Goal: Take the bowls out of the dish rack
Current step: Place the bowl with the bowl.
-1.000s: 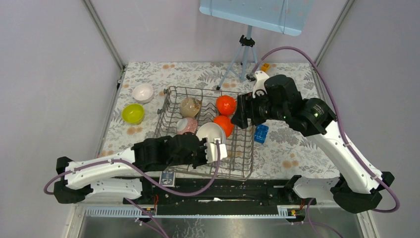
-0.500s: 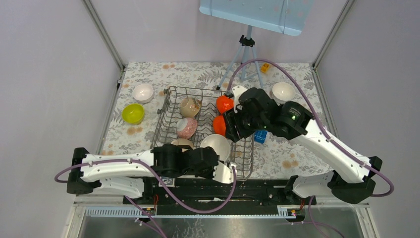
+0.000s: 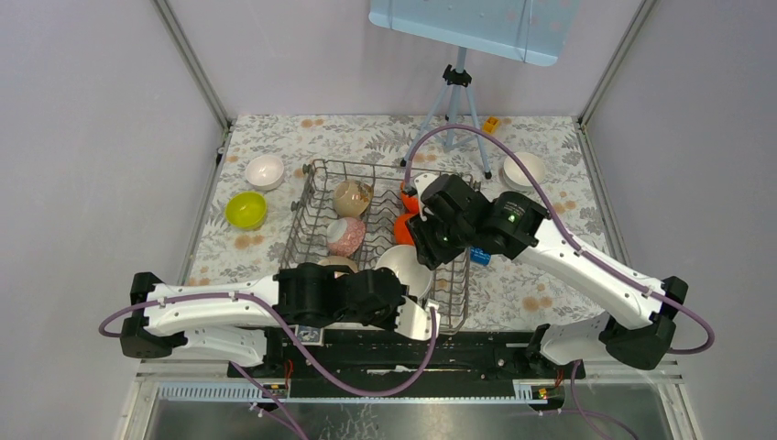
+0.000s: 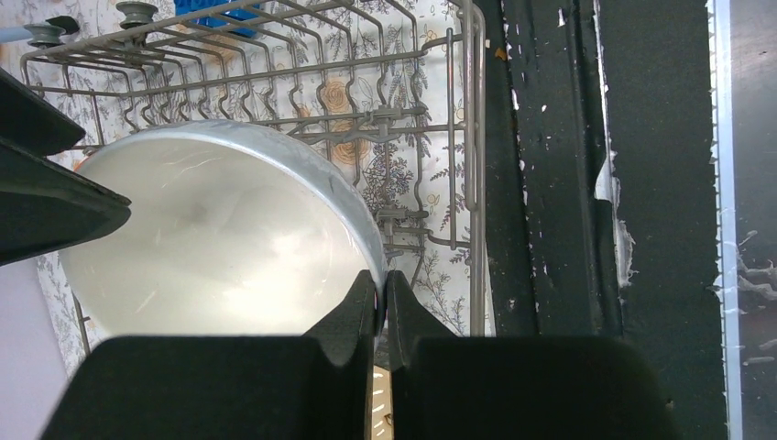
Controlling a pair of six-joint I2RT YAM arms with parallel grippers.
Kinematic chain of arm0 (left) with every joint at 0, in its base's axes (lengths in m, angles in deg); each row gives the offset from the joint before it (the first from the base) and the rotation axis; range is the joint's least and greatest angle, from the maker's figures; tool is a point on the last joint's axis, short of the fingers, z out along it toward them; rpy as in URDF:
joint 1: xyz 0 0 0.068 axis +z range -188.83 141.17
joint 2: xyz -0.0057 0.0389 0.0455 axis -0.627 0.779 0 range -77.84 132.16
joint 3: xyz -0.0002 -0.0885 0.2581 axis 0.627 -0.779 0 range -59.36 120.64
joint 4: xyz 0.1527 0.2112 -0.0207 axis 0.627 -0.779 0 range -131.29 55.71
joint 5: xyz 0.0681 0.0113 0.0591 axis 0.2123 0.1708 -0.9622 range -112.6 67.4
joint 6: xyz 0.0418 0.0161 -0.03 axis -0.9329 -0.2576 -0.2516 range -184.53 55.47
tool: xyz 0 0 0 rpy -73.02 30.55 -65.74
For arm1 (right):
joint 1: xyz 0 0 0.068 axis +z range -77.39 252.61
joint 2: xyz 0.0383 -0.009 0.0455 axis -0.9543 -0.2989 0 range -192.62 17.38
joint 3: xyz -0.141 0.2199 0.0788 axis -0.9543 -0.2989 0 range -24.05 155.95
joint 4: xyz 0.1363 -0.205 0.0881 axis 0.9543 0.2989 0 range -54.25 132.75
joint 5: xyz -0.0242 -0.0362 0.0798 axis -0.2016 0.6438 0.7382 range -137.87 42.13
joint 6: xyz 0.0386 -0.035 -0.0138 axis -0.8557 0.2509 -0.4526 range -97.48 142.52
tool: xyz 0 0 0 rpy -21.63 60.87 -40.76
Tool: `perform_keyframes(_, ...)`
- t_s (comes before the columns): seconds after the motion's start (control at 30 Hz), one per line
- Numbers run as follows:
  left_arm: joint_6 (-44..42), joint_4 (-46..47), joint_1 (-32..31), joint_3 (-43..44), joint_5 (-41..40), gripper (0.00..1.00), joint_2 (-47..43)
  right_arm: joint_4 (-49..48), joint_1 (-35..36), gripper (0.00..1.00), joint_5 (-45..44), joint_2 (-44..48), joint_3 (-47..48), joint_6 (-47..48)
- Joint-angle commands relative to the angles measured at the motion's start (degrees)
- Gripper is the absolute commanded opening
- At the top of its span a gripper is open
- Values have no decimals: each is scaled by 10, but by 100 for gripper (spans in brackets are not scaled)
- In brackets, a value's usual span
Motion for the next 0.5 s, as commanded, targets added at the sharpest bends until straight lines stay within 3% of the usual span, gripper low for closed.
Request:
perform_keyframes(0.0,-11,33,-5,32,-5,0,-16,-10,7,47,-17,-5,-1,11)
perform_keyframes(0.47,2,30,-8,36,0,0,-14,7,20,35,-38,-35,15,12)
